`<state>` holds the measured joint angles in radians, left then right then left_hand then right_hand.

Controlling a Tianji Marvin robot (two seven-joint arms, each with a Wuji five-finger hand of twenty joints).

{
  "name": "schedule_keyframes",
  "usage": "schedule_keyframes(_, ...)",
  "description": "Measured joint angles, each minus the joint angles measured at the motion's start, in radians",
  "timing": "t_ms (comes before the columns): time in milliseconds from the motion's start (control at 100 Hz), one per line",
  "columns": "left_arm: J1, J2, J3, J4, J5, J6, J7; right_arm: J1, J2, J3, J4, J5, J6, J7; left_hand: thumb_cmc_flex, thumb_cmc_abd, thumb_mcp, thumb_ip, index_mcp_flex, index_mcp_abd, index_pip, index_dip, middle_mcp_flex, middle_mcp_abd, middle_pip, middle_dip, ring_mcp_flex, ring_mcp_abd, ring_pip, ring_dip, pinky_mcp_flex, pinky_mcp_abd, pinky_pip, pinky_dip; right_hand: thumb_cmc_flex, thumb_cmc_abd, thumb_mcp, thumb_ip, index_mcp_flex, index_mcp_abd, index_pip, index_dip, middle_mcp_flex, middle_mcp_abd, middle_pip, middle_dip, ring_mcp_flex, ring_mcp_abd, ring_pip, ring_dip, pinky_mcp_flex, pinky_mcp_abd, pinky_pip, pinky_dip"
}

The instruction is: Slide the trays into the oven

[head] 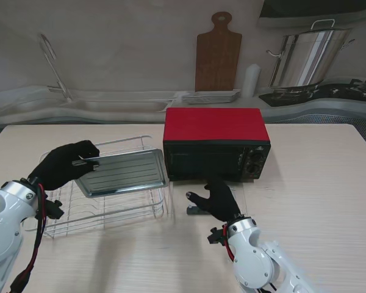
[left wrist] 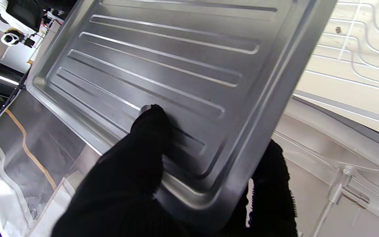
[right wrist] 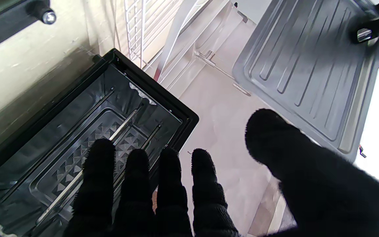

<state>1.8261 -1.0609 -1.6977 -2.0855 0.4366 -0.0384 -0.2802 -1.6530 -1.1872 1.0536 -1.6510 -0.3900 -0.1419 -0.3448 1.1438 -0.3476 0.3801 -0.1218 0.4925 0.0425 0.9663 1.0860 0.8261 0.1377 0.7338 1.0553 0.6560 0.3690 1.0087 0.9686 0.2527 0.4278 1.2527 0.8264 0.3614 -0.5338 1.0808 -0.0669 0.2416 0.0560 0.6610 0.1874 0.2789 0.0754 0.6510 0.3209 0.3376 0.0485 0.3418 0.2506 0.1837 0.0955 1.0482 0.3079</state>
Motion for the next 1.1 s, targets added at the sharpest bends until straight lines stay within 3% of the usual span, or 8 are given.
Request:
schedule_keyframes(390, -0.066, 0.014, 0.095, -0.002, -0.031, -0.003, -0.066, -0.016, -0.010, -0.020, -0.017, 0.084, -0.078, 0.000, -0.005, -0.002, 0.007, 0.000, 0.000, 0.000, 0.000, 0.009, 0.000, 0.000, 0.002, 0.004, 0.000, 0.000, 0.002, 0.009, 0.001, 0.005, 0.000, 0.000, 0.000, -0.011, -0.053, -0.001, 0.000, 0.001, 0.014, 0.000, 0.000, 0.000, 0.013, 0.000, 0.001, 0.000, 0.000, 0.000, 0.002, -0.001, -0.004, 0.000)
schedule_keyframes(530, -0.102, 0.016, 0.123, 0.019, -0.061, -0.007, -0.078, -0.020, -0.016, -0.029, -0.017, 0.113, -0.104, -0.009, -0.005, -0.002, 0.007, 0.000, 0.000, 0.000, 0.000, 0.013, 0.000, 0.000, 0.002, 0.010, 0.002, 0.000, 0.002, 0.009, 0.002, 0.005, 0.000, 0.000, 0.012, -0.037, -0.051, 0.000, 0.002, 0.001, 0.030, 0.004, 0.043, 0.003, 0.035, 0.005, 0.072, 0.003, 0.006, 0.000, 0.054, -0.001, -0.016, 0.000)
schedule_keyframes(800, -0.153, 0.018, 0.167, 0.057, -0.098, -0.012, -0.099, -0.008, -0.035, -0.055, 0.005, 0.153, -0.139, -0.047, -0.005, -0.002, 0.007, 0.000, 0.000, 0.000, 0.000, 0.016, 0.000, 0.000, 0.002, 0.011, 0.002, 0.000, 0.002, 0.009, 0.003, 0.005, 0.000, 0.000, 0.084, -0.113, 0.067, -0.003, 0.183, -0.021, 0.053, 0.041, 0.233, 0.017, 0.011, 0.009, 0.246, 0.015, -0.002, 0.000, 0.207, -0.002, -0.016, -0.002)
schedule_keyframes(950, -0.175, 0.023, 0.185, 0.071, -0.104, -0.012, -0.119, 0.001, -0.046, -0.067, 0.024, 0.193, -0.183, -0.064, -0.005, -0.002, 0.007, 0.000, 0.000, 0.001, 0.000, 0.016, 0.000, 0.000, 0.004, 0.012, 0.011, 0.000, 0.002, 0.010, 0.005, 0.005, 0.000, 0.000, 0.149, -0.177, 0.148, -0.010, 0.306, -0.051, 0.076, 0.067, 0.375, 0.019, -0.014, 0.009, 0.374, 0.015, -0.003, -0.002, 0.326, -0.003, -0.017, -0.040)
schedule_keyframes(1100, -0.193, 0.025, 0.204, 0.085, -0.108, -0.012, -0.127, 0.003, -0.055, -0.073, 0.030, 0.287, -0.227, -0.053, -0.005, -0.002, 0.007, 0.000, 0.000, 0.001, 0.000, 0.017, 0.000, 0.000, 0.005, 0.012, 0.011, 0.000, 0.002, 0.010, 0.007, 0.005, 0.000, 0.000, 0.292, -0.186, 0.158, -0.046, 0.452, -0.084, 0.088, 0.078, 0.537, 0.019, -0.064, 0.001, 0.516, 0.024, -0.014, -0.019, 0.454, 0.000, -0.018, -0.102)
